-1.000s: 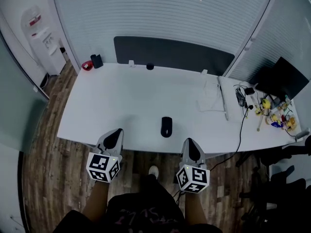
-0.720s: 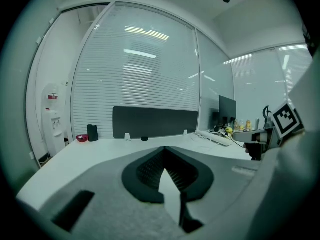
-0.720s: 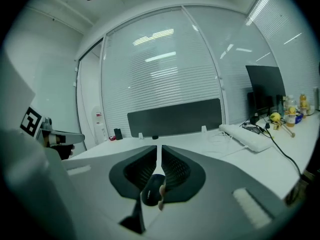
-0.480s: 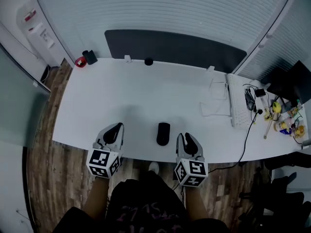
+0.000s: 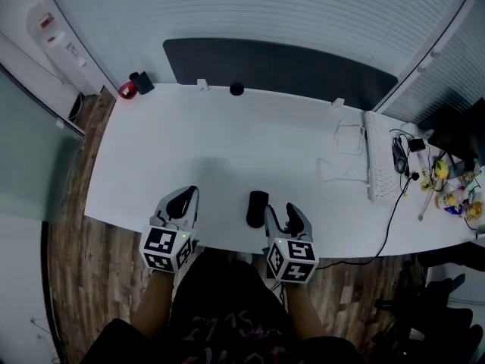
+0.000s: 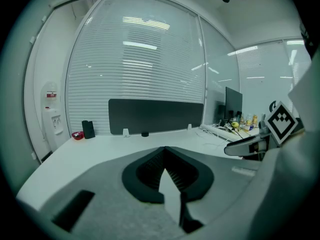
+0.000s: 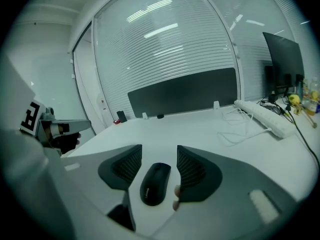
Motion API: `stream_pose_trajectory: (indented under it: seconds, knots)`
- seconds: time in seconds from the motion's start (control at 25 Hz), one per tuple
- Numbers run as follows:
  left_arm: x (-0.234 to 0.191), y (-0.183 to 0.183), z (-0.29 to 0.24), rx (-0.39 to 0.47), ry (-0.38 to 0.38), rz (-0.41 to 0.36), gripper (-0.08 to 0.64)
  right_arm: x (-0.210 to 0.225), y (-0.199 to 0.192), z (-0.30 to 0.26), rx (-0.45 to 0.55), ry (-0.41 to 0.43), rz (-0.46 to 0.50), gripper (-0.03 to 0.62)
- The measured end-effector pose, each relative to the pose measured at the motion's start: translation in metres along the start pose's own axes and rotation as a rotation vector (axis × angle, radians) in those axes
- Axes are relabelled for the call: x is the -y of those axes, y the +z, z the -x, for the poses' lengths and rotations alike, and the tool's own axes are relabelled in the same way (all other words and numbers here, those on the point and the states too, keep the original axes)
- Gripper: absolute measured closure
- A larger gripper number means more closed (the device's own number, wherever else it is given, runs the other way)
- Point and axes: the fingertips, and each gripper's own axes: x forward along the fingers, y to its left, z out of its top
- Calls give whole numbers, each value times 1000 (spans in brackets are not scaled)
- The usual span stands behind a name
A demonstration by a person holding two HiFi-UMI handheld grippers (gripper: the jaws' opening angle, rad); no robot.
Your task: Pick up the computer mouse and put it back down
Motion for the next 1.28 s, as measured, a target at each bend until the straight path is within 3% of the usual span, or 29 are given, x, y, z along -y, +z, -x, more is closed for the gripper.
stream_pose_trajectory:
  seconds: [0.32, 0.6, 1.28]
  knots:
    - [-6, -6, -25, -32, -24, 21, 561, -3, -11, -27, -101, -13, -13, 326]
    - [-15, -25, -47, -79, -62, 35, 561, -9, -33, -60, -242, -39, -19, 254]
    - [-48, -51, -94, -144, -126, 93, 561, -2, -76, -109, -505, -163, 7, 247]
